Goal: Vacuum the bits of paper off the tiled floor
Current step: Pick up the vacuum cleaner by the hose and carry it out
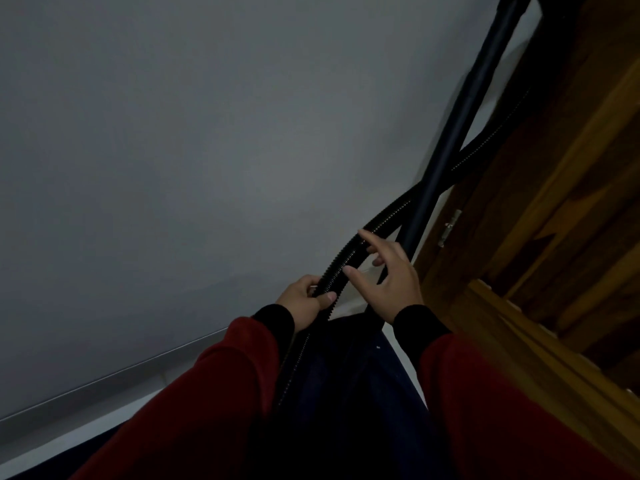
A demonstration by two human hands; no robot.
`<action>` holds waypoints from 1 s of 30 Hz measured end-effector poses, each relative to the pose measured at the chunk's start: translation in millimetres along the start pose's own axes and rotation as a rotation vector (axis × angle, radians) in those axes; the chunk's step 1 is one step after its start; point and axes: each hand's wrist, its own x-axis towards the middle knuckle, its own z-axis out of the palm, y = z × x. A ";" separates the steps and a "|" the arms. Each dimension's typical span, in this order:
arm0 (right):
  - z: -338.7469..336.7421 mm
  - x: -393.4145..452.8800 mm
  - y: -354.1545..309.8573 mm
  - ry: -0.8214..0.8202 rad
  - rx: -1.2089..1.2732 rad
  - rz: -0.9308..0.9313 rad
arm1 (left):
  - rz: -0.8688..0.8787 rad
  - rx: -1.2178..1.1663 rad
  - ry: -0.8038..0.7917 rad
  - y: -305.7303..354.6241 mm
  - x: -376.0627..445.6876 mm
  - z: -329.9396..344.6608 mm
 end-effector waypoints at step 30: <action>39.8 -37.0 -82.4 -0.222 -0.112 -0.110 | -0.142 0.659 -0.385 -42.4 -144.4 -128.1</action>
